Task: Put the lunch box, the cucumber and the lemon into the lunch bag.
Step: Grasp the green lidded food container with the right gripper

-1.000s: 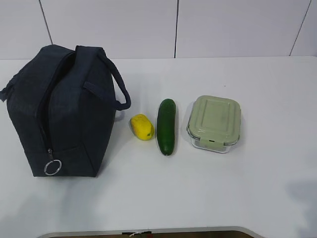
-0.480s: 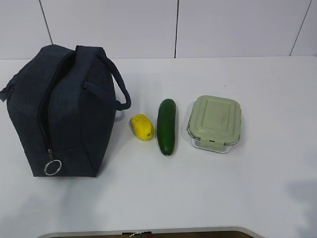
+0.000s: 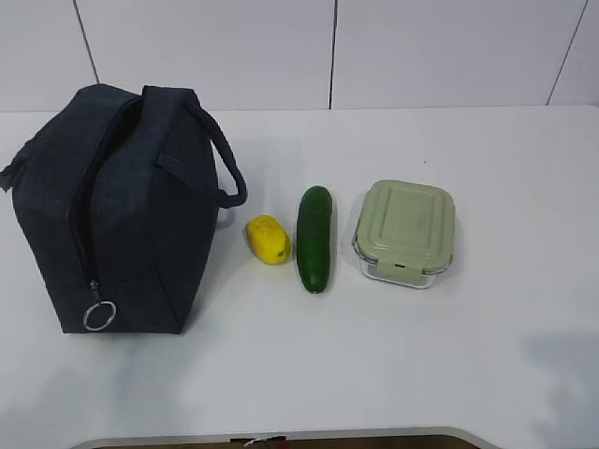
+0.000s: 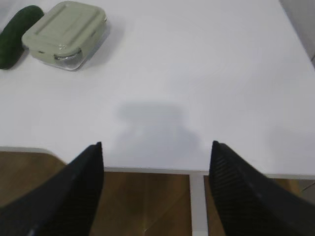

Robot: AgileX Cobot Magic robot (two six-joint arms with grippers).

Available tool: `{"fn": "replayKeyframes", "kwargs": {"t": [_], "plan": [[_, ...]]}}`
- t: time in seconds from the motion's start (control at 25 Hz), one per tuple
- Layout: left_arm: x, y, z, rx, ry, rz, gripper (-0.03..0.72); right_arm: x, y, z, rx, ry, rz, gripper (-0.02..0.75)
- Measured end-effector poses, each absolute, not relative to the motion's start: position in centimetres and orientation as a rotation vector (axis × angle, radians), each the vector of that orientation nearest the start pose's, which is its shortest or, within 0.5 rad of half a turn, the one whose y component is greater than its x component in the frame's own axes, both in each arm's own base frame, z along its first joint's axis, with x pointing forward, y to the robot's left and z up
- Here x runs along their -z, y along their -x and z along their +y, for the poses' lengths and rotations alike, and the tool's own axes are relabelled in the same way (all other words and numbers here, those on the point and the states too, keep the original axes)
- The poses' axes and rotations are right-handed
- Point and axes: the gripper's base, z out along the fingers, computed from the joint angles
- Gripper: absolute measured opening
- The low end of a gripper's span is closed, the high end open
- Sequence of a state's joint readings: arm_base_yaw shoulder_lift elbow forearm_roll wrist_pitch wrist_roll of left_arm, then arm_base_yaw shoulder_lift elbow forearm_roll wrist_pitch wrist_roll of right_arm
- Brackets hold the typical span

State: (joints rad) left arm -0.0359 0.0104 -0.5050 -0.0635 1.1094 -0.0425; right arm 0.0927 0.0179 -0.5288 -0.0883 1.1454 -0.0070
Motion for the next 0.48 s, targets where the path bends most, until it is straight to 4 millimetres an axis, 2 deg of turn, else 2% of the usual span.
{"fn": "replayKeyframes", "kwargs": {"t": [0.24, 0.48], "plan": [[-27.5, 0.6, -0.5, 0.124, 0.002, 2.099, 0.375, -28.2, -1.2, 0.5, -0.102, 0.105, 2.25, 0.533], [-27.5, 0.6, -0.5, 0.124, 0.002, 2.099, 0.355, -30.2, -3.7, 1.1, -0.169, 0.103, 2.325, 0.533]]}}
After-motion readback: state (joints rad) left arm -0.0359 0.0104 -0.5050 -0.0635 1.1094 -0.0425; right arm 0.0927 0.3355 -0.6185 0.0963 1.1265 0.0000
